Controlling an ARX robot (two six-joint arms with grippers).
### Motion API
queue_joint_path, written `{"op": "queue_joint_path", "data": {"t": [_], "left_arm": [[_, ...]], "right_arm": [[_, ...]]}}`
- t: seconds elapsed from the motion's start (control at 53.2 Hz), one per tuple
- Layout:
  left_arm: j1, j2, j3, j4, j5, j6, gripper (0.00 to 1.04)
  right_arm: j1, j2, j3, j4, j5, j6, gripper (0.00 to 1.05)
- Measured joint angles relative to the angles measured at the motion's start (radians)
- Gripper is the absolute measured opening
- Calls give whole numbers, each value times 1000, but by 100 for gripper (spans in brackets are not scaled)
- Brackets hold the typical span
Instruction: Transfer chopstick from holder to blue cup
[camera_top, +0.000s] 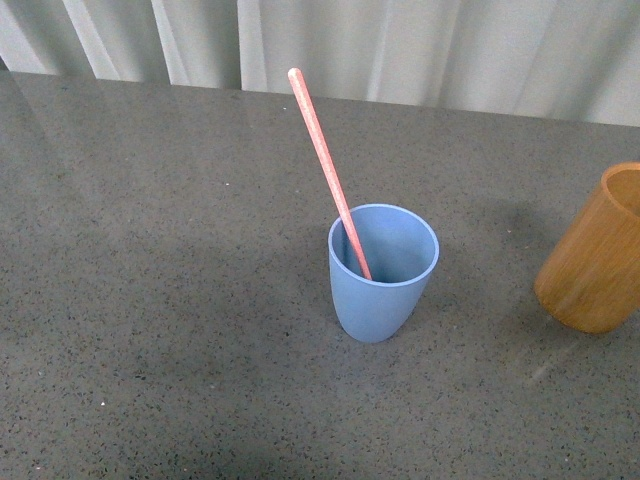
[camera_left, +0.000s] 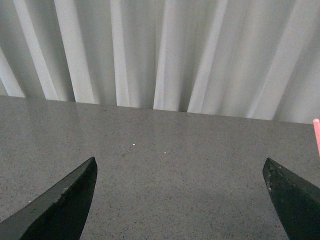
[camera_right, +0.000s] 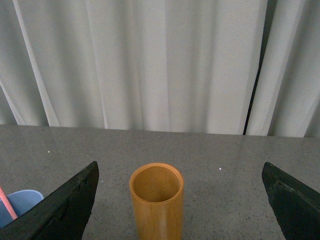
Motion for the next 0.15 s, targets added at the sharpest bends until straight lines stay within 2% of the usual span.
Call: {"op": "queue_joint_path", "data": {"t": [0.15], "left_arm": [[0, 0, 0, 0, 0, 0, 98]], "right_arm": [[0, 0, 0, 0, 0, 0, 95]]}}
